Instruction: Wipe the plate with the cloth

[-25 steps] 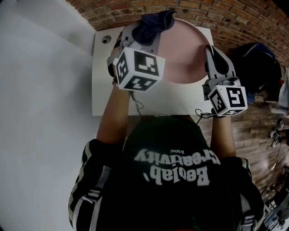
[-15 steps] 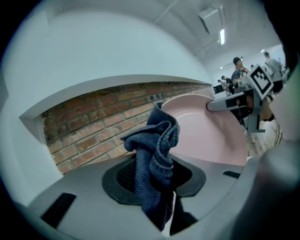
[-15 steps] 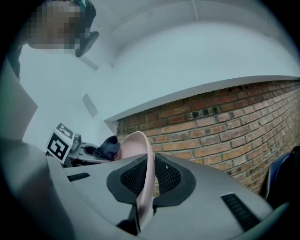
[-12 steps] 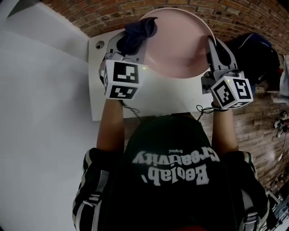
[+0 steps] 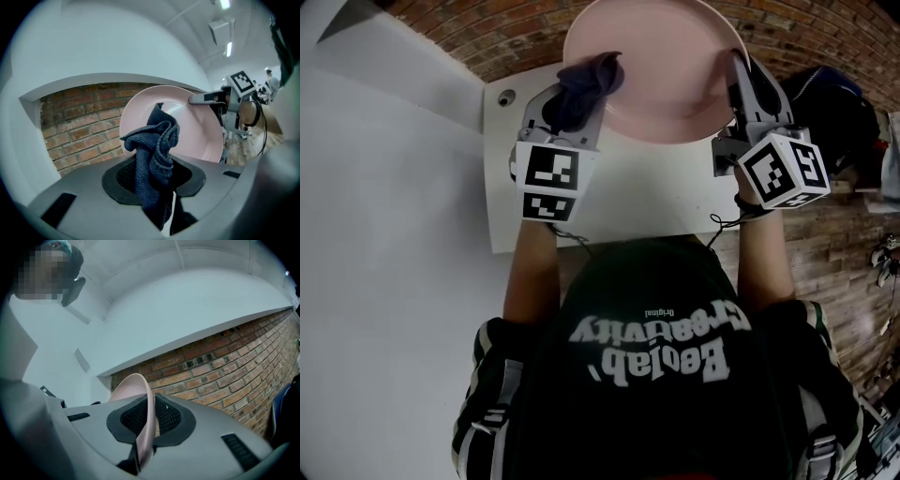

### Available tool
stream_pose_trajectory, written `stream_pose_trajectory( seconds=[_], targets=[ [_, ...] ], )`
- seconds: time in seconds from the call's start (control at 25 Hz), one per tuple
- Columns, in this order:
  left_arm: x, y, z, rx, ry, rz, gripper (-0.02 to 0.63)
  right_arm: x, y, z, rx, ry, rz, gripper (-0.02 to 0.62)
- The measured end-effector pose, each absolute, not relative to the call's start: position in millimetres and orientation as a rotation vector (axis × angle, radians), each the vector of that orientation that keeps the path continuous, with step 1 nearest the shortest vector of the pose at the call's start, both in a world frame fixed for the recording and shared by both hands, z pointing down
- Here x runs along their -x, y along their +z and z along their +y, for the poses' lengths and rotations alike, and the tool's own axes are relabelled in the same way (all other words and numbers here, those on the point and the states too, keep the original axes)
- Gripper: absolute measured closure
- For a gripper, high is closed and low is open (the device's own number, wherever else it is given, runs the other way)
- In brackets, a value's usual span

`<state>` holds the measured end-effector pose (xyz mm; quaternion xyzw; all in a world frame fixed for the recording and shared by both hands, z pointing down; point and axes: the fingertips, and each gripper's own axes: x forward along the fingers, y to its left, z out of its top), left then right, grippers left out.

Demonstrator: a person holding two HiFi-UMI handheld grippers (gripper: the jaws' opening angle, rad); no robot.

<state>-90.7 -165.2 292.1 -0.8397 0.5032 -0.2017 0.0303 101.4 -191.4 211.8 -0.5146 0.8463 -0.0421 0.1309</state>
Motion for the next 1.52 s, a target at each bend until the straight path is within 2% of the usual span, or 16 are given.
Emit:
stream_pose_trajectory(
  seconds=[0.48,1.52],
  targets=[
    [64,310,-138,2.618,-0.699,1.426,0.476,-70,190,-197,1.413,-0.118,2.449,0.581],
    [-26,328,-122,2.7,-0.715,1.14,0.476,-49,231,-187,1.391,-0.237,2.53,0.58]
  ],
)
